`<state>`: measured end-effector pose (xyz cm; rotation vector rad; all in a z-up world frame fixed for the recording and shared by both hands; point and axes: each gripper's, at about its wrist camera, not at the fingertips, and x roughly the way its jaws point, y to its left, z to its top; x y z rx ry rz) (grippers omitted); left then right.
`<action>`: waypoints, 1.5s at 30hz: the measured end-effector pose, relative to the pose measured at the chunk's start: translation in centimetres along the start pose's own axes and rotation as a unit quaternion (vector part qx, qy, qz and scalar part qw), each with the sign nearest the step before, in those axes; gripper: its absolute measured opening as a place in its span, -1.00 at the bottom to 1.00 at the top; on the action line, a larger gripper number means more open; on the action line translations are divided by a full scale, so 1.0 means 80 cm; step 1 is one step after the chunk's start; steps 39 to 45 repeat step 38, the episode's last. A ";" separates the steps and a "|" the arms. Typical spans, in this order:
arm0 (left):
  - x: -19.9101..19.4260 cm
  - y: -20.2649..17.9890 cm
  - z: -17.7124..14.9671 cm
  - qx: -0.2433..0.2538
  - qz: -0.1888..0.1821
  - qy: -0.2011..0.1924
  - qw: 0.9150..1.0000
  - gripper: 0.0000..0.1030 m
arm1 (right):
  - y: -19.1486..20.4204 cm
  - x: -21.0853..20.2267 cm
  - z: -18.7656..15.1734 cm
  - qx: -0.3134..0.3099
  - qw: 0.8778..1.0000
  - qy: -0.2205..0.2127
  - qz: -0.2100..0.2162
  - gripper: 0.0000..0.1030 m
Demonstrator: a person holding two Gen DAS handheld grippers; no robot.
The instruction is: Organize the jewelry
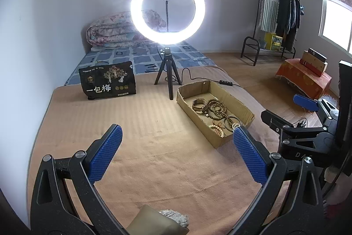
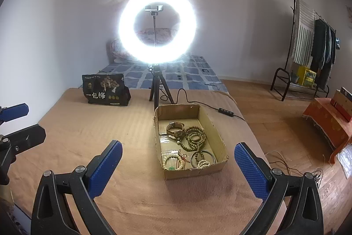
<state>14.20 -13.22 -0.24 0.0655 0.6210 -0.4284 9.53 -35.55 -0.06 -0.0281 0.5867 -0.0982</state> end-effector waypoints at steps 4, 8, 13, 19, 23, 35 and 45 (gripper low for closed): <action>0.001 -0.001 0.001 0.005 0.003 -0.002 1.000 0.99 | 0.003 0.002 -0.002 -0.006 1.000 0.002 -0.001 0.99; 0.001 -0.002 0.001 0.009 0.003 -0.004 1.000 0.99 | 0.003 0.002 -0.001 -0.005 1.000 0.001 -0.001 0.99; 0.002 -0.005 0.000 0.017 0.005 -0.006 1.000 0.99 | 0.004 0.004 -0.001 -0.006 1.000 0.003 0.000 0.99; 0.002 -0.006 0.000 0.018 0.006 -0.008 1.000 0.99 | 0.003 0.004 0.000 -0.002 1.000 0.003 -0.002 0.99; 0.002 -0.006 0.000 0.019 0.006 -0.008 1.000 0.99 | 0.002 0.004 0.000 0.000 1.000 0.003 -0.002 0.99; -0.002 -0.001 0.005 0.031 0.022 -0.032 0.999 0.99 | 0.000 0.003 0.000 0.000 1.000 0.003 -0.005 0.99; -0.005 0.001 0.006 0.031 0.024 -0.038 0.999 0.99 | 0.001 0.003 0.000 0.000 1.000 0.003 -0.005 0.99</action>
